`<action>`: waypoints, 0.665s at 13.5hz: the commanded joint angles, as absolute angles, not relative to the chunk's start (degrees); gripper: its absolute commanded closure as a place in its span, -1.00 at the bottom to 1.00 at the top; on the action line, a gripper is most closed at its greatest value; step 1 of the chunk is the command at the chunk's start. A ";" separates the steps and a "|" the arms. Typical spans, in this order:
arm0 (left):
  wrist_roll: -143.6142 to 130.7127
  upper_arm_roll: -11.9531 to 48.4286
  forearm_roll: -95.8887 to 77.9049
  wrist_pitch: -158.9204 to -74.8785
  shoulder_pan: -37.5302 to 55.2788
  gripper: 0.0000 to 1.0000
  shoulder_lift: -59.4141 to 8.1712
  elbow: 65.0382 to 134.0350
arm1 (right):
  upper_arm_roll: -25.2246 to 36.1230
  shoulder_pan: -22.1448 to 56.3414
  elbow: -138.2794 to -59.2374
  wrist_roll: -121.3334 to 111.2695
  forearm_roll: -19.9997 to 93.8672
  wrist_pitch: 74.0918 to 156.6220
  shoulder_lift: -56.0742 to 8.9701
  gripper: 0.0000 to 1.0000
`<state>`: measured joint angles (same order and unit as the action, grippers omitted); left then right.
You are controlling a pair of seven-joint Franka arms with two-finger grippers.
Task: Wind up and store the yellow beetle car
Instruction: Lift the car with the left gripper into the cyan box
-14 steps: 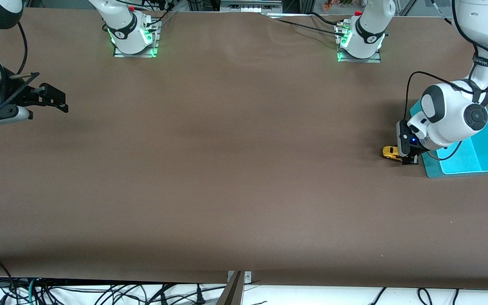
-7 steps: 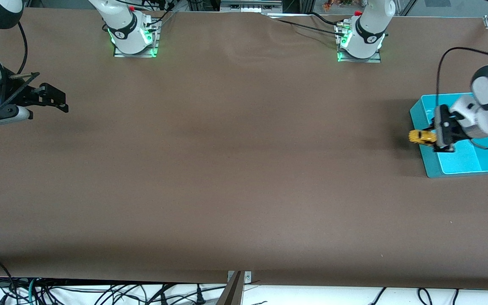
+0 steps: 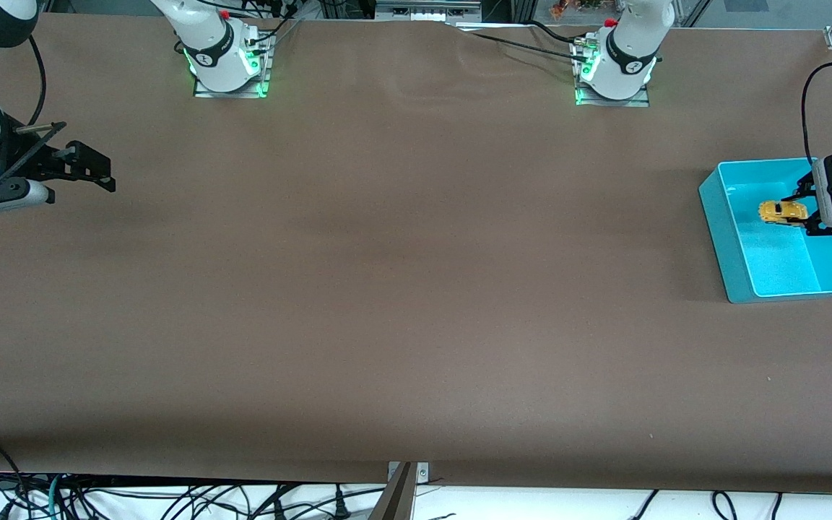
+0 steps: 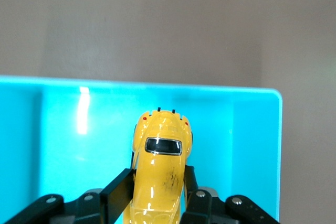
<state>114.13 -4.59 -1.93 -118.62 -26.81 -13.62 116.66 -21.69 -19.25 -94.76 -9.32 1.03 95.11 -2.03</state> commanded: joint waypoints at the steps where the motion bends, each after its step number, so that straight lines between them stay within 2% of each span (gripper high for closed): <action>1: 114.87 -5.45 -0.97 -123.29 -26.98 1.00 -18.26 116.37 | -21.80 -18.99 -93.16 -9.14 0.62 94.04 -2.55 -1.00; 9: 114.43 -5.98 -2.02 -133.15 -26.37 1.00 -26.36 116.46 | -21.80 -18.90 -93.16 -9.32 0.62 93.96 -2.64 -1.00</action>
<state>114.11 -5.86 -1.93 -131.89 -26.87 -25.26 116.93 -21.72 -19.20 -94.74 -9.32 1.03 95.11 -2.05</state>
